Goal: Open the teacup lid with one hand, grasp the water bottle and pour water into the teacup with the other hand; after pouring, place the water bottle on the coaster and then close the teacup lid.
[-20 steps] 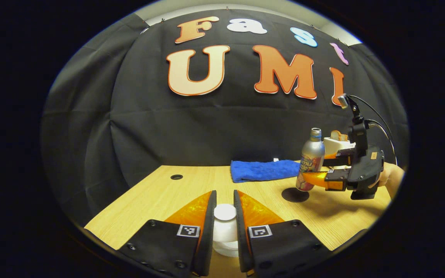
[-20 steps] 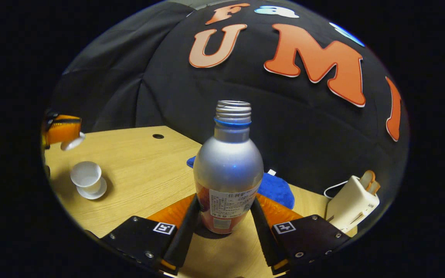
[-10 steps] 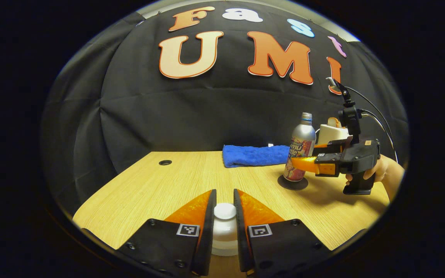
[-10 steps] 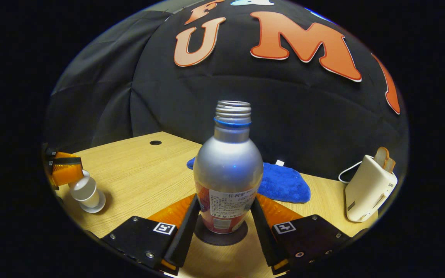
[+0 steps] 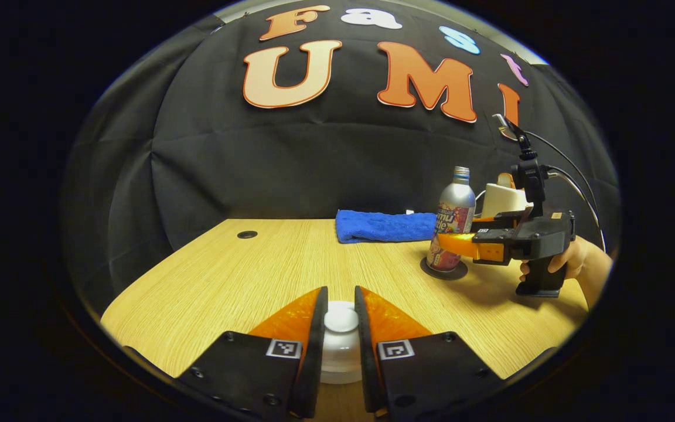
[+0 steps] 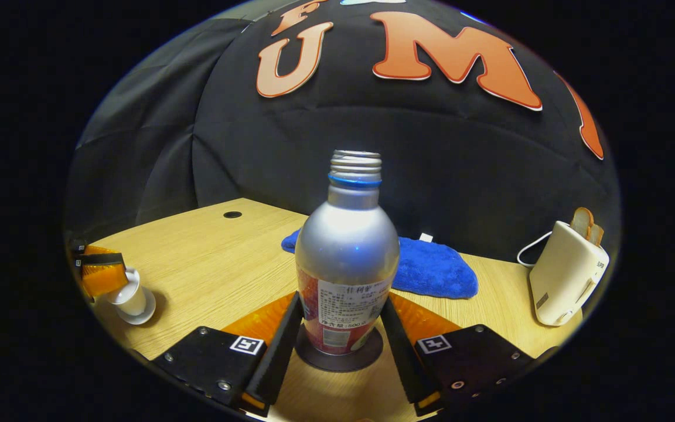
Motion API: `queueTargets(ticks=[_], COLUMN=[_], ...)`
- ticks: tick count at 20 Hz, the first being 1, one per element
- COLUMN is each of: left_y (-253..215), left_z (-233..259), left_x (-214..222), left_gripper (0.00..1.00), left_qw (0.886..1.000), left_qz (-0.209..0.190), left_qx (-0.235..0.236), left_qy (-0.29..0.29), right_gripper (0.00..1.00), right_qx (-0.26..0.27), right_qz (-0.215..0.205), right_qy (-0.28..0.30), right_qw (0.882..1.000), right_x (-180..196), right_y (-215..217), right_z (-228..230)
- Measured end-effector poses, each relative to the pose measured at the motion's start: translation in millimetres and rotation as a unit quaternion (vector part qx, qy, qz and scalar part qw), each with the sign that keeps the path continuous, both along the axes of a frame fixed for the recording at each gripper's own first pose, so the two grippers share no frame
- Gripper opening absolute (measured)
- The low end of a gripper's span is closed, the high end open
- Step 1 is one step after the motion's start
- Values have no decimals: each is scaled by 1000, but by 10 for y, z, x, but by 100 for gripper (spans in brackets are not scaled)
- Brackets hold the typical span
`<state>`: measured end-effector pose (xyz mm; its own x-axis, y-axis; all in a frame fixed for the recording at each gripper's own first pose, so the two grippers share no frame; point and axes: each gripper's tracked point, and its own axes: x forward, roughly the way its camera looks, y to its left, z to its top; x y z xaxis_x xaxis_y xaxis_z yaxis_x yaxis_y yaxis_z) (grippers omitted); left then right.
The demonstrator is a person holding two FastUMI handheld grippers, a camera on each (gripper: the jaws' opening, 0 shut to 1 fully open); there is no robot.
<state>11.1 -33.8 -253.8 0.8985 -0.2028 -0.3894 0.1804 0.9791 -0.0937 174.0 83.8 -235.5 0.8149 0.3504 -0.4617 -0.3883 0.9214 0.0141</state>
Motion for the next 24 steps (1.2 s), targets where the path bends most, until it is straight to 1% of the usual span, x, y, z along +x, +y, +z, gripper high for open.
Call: queueTargets(ticks=[3,4,5,6,8,9,10,11,12,13,14,16,17,18,20,21,22,23,24], left_y=[-2,2,1,4,25,38,56,62,63,43,12,-51,-83,-104,-125,-129,-134,-138,-151], left_z=[1,30,81,113,193,264,356,459,544,643,743,947,1060,1190,1373,1467,1554,1598,1620], left_x=[-6,-4,-9,2,36,43,59,62,73,69,61,42,21,-2,-41,-64,-86,-109,-141], left_gripper=[37,37,39,43,51,56,61,63,71,67,78,88,88,93,95,100,92,99,100], left_qw=[1000,1000,1000,1000,999,999,998,998,997,996,995,993,991,990,987,985,985,985,985], left_qz=[2,2,4,6,10,14,18,24,29,28,28,25,24,26,35,40,45,47,49], left_qx=[3,4,4,5,9,12,14,15,14,12,14,17,15,13,15,15,15,18,22], left_qy=[0,-3,-9,-15,-29,-38,-50,-62,-74,-84,-93,-117,-128,-141,-157,-164,-168,-167,-165], right_gripper=[82,83,83,86,88,88,87,92,94,94,95,98,98,98,98,98,98,98,98], right_qx=[-12,-11,-6,-6,-8,-7,-6,-6,-6,-6,-7,-3,2,7,18,22,24,24,26], right_qz=[-5,-5,-4,-5,-9,-10,-14,-24,-30,-34,-40,-52,-57,-65,-77,-81,-83,-85,-86], right_qy=[13,16,17,16,12,12,11,11,11,9,4,-18,-32,-44,-67,-80,-96,-111,-125], right_qw=[1000,1000,1000,1000,1000,1000,1000,1000,999,999,999,998,998,997,995,993,992,990,988], right_x=[-22,-38,-37,-47,-82,-115,-157,-203,-271,-332,-393,-517,-577,-644,-780,-847,-924,-988,-1068], right_y=[-45,-32,-20,-29,-69,-112,-167,-230,-292,-351,-420,-545,-593,-655,-746,-770,-801,-826,-843], right_z=[-81,-94,-86,-73,-25,16,41,62,78,108,174,373,495,622,841,954,1082,1207,1334])
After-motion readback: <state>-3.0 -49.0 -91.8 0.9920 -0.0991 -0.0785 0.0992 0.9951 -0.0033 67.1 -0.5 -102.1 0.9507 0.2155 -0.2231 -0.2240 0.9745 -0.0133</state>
